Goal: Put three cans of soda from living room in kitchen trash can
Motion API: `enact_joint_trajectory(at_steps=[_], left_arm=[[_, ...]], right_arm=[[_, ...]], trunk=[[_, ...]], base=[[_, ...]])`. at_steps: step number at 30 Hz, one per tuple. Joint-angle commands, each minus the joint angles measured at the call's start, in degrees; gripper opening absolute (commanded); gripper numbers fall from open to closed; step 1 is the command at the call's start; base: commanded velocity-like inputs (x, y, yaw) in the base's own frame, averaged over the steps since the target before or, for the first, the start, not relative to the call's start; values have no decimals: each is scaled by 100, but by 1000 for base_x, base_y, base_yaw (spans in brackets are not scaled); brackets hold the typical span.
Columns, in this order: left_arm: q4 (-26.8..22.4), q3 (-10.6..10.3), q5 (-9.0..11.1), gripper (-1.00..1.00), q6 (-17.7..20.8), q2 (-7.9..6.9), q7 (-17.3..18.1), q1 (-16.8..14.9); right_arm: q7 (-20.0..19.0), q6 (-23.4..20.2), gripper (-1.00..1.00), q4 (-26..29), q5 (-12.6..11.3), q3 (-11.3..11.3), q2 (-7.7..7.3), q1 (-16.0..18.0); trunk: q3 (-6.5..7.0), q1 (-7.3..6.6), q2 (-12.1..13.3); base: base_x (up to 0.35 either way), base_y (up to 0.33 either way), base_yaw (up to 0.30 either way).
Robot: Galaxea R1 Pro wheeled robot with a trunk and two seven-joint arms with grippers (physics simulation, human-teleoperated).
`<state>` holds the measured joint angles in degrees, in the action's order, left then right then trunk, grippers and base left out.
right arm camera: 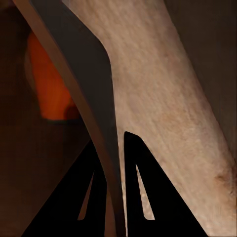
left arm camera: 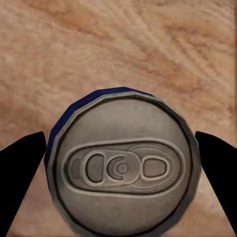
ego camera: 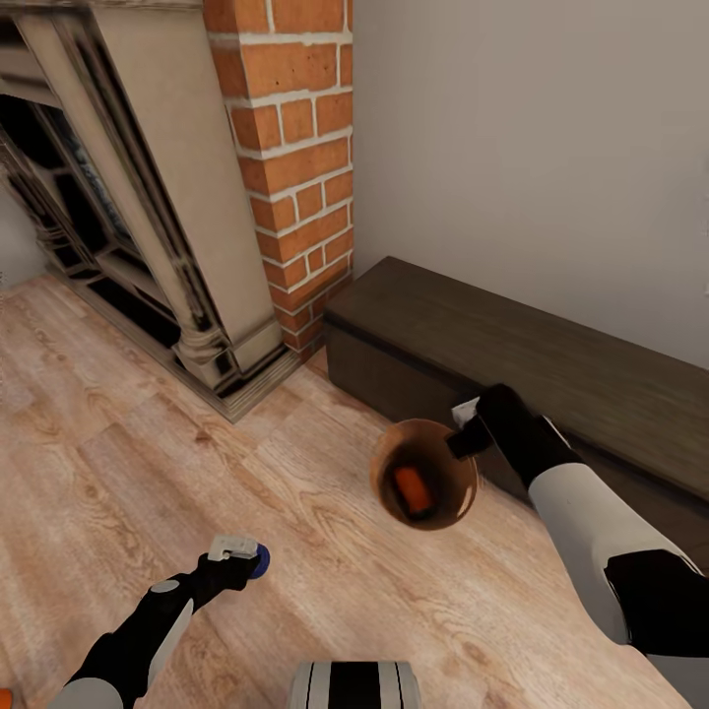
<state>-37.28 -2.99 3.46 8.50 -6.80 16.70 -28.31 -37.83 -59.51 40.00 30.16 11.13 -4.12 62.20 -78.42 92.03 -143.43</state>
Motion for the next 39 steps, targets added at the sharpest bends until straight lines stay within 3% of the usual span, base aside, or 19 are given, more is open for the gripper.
enact_joint_trajectory(at_steps=[1, 14, 39], left_arm=[[3, 0, -5, -100, 0, 1, 0, 0], [16, 0, -12, -100, 2, 3, -9, 0], [-105, 60, 60, -100, 66, -36, 123, 13]], right_arm=[[-21, -49, -100, -2, -1233, -9, 1, -2], [-23, -49, -100, -1, -1227, -14, -2, -11], [-29, -49, -100, -7, -1226, 6, 8, -113]], trunk=[[23, -3, 2], [311, -36, 20], [760, -586, 1022]], base=[[0, 0, 0], [0, 0, 0], [0, 0, 0]])
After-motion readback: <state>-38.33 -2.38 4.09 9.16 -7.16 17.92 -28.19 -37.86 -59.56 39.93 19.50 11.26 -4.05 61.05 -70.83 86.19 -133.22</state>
